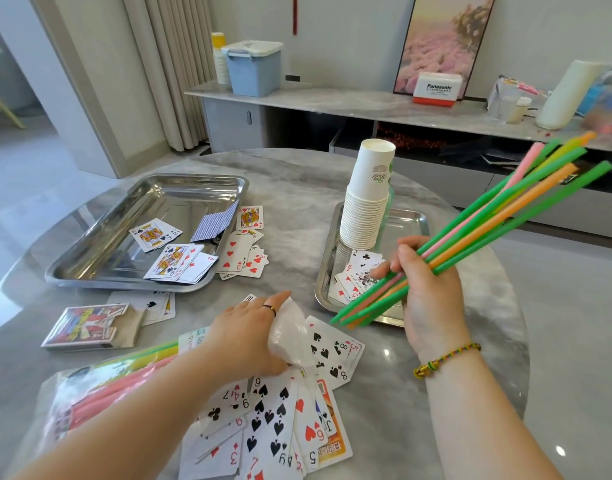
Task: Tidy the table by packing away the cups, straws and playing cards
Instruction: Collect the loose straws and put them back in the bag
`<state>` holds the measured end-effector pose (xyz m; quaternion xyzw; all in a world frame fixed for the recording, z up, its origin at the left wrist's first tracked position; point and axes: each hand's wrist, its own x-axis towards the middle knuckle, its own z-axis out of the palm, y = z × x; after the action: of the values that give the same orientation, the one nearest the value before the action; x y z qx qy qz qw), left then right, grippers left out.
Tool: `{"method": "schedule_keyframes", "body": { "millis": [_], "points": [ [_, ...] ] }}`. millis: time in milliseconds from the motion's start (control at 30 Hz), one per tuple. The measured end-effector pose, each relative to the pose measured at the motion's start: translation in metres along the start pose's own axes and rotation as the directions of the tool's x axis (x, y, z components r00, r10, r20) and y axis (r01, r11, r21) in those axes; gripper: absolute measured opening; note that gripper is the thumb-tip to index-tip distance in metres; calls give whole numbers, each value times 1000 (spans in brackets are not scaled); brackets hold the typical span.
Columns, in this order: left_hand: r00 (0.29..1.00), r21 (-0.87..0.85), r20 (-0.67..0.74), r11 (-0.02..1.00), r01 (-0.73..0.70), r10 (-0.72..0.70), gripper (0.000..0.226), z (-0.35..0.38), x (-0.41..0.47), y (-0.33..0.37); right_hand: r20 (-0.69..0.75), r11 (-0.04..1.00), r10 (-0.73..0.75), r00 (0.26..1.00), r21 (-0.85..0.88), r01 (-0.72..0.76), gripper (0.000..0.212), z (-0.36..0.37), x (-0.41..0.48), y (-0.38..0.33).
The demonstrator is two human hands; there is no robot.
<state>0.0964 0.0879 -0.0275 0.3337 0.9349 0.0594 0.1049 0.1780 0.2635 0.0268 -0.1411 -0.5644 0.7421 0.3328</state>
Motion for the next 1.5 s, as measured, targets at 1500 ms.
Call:
{"method": "schedule_keyframes", "body": {
  "millis": [1500],
  "points": [
    [848, -680, -518, 549, -486, 110, 100, -93, -102, 12, 341, 981, -171, 924, 143, 129, 26, 112, -75, -81]
  ]
}}
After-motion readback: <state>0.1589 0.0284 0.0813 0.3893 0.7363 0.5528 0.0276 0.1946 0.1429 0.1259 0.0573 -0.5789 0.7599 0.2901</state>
